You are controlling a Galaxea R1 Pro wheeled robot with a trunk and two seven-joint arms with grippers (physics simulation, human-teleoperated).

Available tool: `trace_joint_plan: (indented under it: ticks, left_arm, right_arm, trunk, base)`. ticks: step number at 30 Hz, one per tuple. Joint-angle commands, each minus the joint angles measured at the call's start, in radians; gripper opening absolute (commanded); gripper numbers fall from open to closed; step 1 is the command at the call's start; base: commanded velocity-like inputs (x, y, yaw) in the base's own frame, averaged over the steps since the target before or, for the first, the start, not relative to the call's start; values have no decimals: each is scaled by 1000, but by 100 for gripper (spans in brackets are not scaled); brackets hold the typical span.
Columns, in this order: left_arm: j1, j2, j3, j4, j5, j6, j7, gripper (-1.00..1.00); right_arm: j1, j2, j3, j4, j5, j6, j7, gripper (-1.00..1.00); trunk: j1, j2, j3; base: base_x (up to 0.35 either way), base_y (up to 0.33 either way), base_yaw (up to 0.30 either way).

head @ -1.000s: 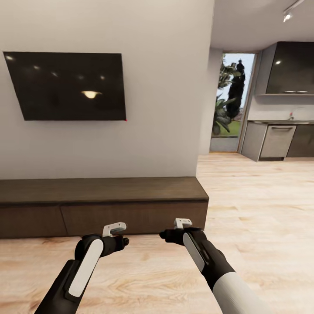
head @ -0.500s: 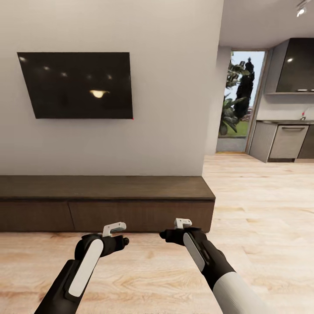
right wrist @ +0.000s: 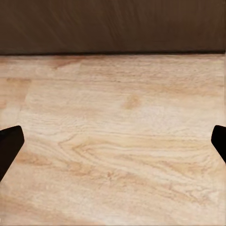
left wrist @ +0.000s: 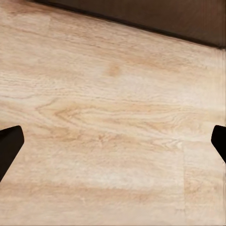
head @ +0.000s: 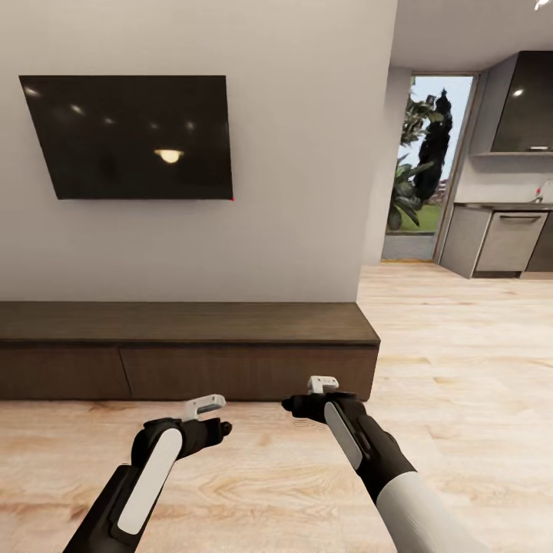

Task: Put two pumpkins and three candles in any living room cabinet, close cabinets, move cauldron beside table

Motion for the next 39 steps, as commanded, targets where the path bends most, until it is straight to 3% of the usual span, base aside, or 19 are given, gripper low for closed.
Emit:
trace_joint_plan:
  ticks: [1,9,26,27,33,37,39]
  left_arm:
    - [-1,0,-6,-7,9,-4,5,100]
    - [21,9,-42,24,-15,-49,-40,100]
    - [22,10,-39,92,-21,-144,-135,100]
    - [22,9,-39,93,-21,-647,-259,100]
    - [22,9,-42,93,-24,-653,-234,100]
    - [22,4,-43,92,-23,-654,-110,100]
    - [22,4,-42,91,-22,-654,-85,100]
  right_arm:
    - [0,0,2,-7,-6,3,-8,100]
    - [6,-2,-1,-13,6,-1,-14,100]
    - [6,-1,-3,-8,0,0,-12,100]
    - [6,-1,-3,-8,0,0,-12,100]
    - [6,-1,-3,-8,1,1,-15,100]
    - [6,-2,-3,-7,0,0,-13,100]
    - [6,-2,-3,-6,0,0,-12,100]
  trunk:
    - [0,0,-1]
    - [0,0,-1]
    - [0,0,0]
    - [0,0,1]
    - [0,0,2]
    - [0,0,3]
    - [0,0,3]
  base:
    - [0,0,0]
    - [118,0,0]
    - [67,65,-4]
    - [141,16,-91]
    - [41,5,-35]
    - [4,0,-4]
    - [1,0,0]
